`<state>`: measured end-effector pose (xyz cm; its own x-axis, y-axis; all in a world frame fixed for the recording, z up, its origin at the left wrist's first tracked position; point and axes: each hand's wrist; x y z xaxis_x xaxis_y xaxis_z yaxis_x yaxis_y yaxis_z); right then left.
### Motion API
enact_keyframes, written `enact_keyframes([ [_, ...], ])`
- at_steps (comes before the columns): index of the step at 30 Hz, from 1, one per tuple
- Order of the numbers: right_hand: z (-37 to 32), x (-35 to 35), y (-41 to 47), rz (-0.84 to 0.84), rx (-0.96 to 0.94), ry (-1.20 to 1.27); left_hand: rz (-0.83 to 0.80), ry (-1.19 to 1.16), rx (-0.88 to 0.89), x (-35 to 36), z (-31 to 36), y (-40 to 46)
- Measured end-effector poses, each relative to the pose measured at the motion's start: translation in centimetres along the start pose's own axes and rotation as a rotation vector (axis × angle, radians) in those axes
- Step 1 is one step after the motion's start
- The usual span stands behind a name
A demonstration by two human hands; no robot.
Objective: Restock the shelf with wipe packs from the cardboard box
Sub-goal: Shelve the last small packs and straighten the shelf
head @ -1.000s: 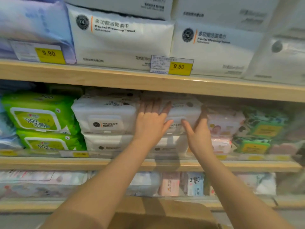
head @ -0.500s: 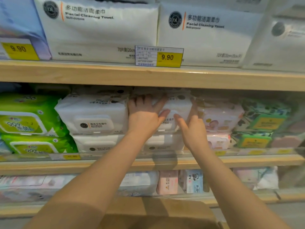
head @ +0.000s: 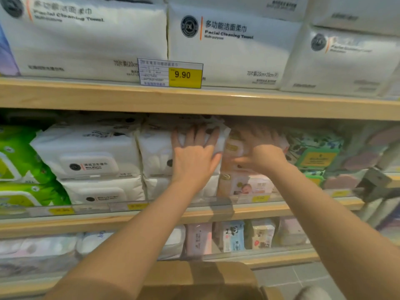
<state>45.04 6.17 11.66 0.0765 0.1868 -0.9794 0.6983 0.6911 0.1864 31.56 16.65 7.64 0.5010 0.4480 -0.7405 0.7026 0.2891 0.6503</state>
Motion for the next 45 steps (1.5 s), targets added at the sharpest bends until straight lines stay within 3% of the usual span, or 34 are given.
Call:
enact_keyframes([
  [3,0.5,0.8,1.7,-0.022,-0.07,-0.032,0.081,0.001,0.09,2.0,1.5,-2.2],
  [7,1.1,1.3,1.7,0.085,-0.075,-0.021,-0.041,-0.071,0.358,4.5,5.9,-8.2],
  [12,1.4,0.5,1.9,0.012,-0.1,0.039,-0.082,-0.081,0.151,5.5,6.7,-7.5],
  [20,1.9,-0.2,2.2,-0.011,-0.134,0.111,-0.057,0.033,0.212,6.1,6.0,-5.6],
  [24,1.8,-0.1,1.8,0.0,-0.147,0.073,0.109,0.047,0.172,3.8,4.9,-4.2],
  [28,1.1,2.6,1.0,0.172,-0.058,-0.015,0.245,0.077,-0.043,1.8,2.3,-1.5],
  [31,0.6,5.0,-0.2,0.359,-0.073,0.136,0.207,0.1,-0.053,2.3,1.8,-0.7],
  [38,-0.1,7.3,1.7,0.699,-0.011,0.252,0.317,0.124,-0.069,4.1,1.7,0.6],
  [42,-0.7,6.4,1.9,0.513,0.019,0.218,0.257,0.128,-0.086,4.2,2.0,0.5],
  [45,-0.6,3.9,0.5,0.289,0.015,0.144,0.074,0.085,-0.112,2.3,2.2,0.4],
])
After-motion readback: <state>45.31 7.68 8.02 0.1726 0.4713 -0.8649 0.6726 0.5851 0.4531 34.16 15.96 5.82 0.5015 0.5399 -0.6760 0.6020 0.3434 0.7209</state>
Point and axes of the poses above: each hand's wrist, its own y-axis towards the middle knuckle, its own x-axis out of the palm, z = x × y, and after that the axes turned 8 degrees about x, right-handed
